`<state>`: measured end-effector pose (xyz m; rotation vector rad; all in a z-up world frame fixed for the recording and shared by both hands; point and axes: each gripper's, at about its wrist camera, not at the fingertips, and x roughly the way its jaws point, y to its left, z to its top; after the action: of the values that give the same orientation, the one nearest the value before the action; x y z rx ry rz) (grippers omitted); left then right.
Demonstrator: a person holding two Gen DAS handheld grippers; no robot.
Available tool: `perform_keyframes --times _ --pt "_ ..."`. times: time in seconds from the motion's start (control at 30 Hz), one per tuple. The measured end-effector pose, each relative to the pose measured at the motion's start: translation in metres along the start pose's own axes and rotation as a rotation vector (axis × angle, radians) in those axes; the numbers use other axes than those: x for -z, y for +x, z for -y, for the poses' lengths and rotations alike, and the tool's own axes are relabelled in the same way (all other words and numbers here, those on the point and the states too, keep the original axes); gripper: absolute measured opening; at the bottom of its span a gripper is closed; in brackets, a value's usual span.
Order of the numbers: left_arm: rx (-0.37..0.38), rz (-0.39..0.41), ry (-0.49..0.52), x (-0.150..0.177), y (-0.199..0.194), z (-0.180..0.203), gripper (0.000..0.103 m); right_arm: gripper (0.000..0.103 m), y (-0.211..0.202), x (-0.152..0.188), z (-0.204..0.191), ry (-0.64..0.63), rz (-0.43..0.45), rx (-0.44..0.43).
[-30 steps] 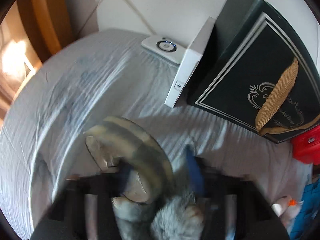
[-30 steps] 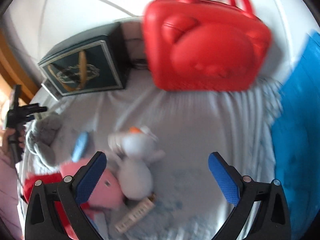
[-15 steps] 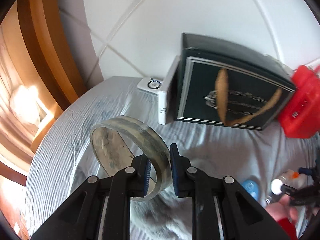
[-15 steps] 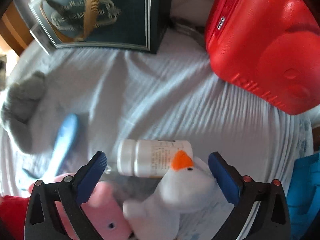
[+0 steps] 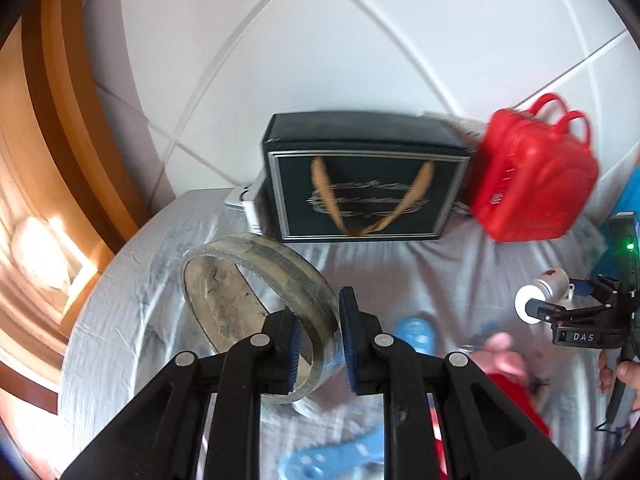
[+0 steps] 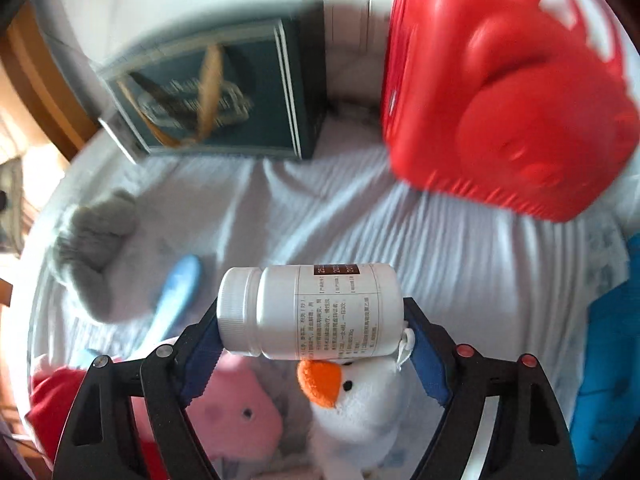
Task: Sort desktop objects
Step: 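Grasp the clear round jar with the left tool while the right grasps the white pill bottle, then carry the clear jar and white pill bottle with both tools over the blue bin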
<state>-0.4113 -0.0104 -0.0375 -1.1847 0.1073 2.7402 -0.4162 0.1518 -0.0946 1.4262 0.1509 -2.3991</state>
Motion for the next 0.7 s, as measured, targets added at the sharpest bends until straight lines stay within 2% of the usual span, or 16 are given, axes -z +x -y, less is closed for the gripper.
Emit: perform_keyframes --times 0.27,0.53,0.7 --pt "0.060 0.043 0.053 0.029 -0.067 0.050 0.018 0.083 -0.108 0.028 -0.007 0.025 0.191 0.007" --pt "0.082 0.068 0.086 0.062 -0.121 0.082 0.018 0.083 -0.192 0.069 -0.028 0.032 0.287 -0.054" --pt "0.102 0.092 0.102 0.081 -0.155 0.099 0.018 0.083 -0.229 0.099 -0.032 0.027 0.342 -0.083"
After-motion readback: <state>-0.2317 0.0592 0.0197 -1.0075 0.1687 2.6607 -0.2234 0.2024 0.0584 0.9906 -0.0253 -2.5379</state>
